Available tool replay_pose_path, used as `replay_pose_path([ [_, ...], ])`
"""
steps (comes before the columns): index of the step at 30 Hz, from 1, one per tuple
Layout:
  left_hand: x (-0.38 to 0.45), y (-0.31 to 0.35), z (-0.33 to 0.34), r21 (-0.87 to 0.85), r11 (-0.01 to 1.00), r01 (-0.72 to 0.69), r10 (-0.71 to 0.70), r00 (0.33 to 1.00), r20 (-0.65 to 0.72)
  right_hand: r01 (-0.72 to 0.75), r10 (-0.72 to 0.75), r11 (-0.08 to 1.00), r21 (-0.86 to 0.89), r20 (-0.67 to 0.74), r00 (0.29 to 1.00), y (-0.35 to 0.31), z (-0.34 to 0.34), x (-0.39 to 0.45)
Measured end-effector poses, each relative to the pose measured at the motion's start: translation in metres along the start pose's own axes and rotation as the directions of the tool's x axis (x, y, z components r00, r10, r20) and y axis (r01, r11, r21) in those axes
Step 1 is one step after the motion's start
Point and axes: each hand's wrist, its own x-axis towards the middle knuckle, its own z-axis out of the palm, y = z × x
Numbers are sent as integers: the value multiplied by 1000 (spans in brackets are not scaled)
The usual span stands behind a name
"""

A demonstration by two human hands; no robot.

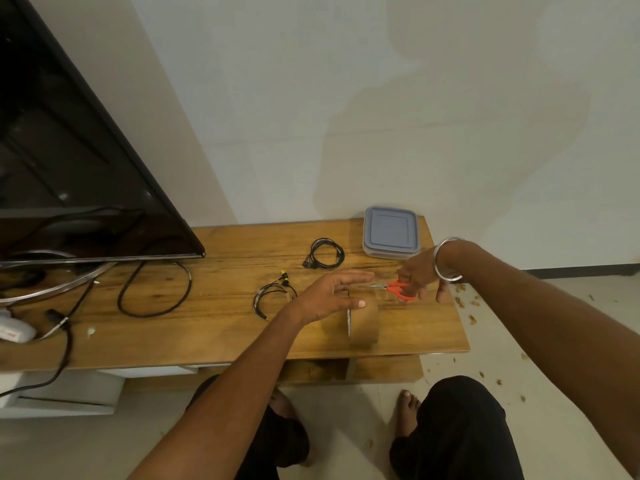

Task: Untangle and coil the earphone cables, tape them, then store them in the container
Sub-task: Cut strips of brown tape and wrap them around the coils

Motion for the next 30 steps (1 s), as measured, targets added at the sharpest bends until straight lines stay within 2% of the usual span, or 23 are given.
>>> replay_pose_path([
  [16,-2,2,1,0,1000,-1,1,1000,-26,104,-107,994,-44,-80,991,9,2,6],
  [22,-2,2,0,-13,1000,13,-13,1000,-24,82,-86,991,-110,-30,996,-6,1,8],
  [30,-3,2,2,-15,1000,18,-19,999,-30,127,-139,977,-174,-55,989,-9,-2,12],
])
